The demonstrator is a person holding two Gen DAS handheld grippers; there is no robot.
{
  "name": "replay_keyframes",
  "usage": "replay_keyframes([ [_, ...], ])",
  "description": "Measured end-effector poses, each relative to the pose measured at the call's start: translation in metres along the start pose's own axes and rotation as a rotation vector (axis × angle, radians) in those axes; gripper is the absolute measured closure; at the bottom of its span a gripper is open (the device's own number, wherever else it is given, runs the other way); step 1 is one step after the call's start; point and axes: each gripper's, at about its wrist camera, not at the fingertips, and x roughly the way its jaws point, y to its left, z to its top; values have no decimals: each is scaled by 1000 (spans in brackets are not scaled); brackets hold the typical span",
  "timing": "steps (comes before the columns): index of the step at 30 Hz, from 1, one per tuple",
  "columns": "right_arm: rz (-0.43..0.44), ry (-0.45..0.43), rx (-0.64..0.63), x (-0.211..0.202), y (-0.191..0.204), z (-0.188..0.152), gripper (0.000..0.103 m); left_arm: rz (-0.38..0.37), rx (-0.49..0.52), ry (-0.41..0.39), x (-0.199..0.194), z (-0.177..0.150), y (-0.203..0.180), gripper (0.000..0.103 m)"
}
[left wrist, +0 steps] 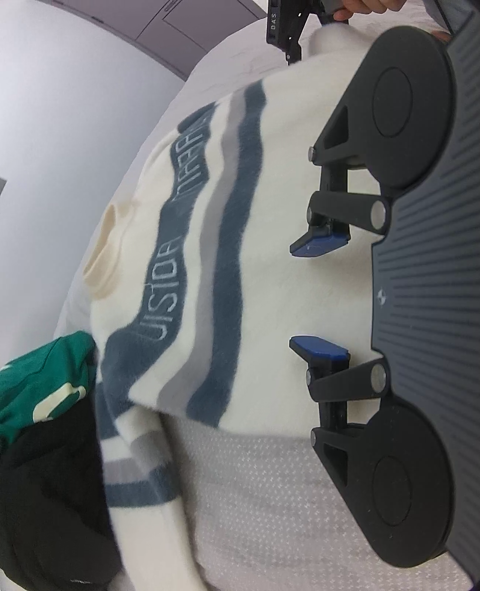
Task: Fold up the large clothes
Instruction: 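Close the right gripper on the other sleeve cuff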
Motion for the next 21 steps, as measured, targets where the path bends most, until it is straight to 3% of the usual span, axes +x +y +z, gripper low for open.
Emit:
replay_keyframes([
  [7,46,44,-16,10,9,-16,35,-8,-19,2,2,1,3,50],
  [8,44,43,-28,8,11,-19,41,-11,-26,3,2,2,5,50],
  [10,40,34,-53,6,18,-25,70,-16,-40,2,2,2,6,50],
  [12,36,13,-66,2,23,-28,88,-17,-47,-2,0,2,8,50],
  [13,40,-6,-70,-2,24,-29,91,-15,-49,-4,0,2,8,50],
  [21,126,-118,-76,-34,27,-14,93,-13,-88,-20,-4,3,14,50],
])
